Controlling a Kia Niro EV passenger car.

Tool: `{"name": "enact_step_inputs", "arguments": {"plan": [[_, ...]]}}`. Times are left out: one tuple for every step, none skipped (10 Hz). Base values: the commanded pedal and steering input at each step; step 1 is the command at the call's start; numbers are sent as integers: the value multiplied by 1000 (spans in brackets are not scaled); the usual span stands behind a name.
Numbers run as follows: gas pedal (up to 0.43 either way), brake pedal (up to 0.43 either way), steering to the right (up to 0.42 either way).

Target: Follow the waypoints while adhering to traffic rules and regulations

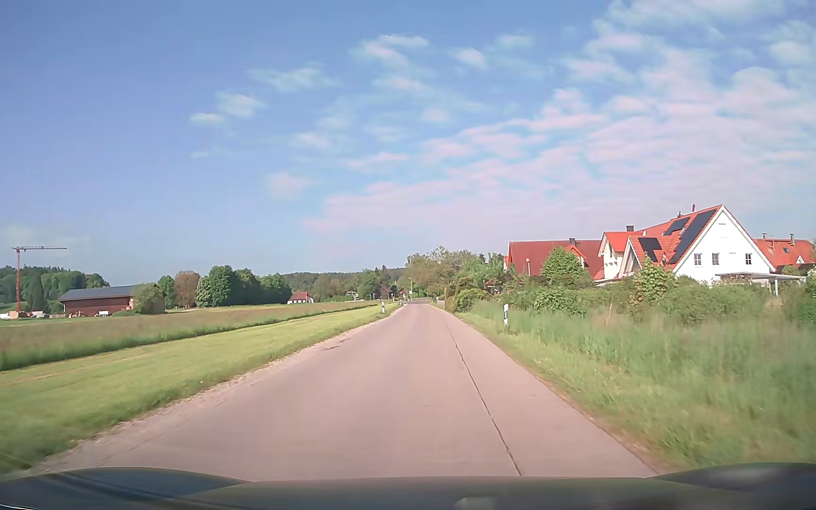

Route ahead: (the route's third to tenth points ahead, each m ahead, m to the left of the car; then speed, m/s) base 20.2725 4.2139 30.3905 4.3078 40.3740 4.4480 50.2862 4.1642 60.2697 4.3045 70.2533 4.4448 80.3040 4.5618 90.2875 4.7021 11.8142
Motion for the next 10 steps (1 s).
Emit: {"name": "enact_step_inputs", "arguments": {"plan": [[118,0,-6],[118,0,-6],[118,0,-5],[118,0,-4],[118,0,-3],[118,0,-3],[118,0,-3],[118,0,-3],[118,0,-3],[118,0,-3]]}}
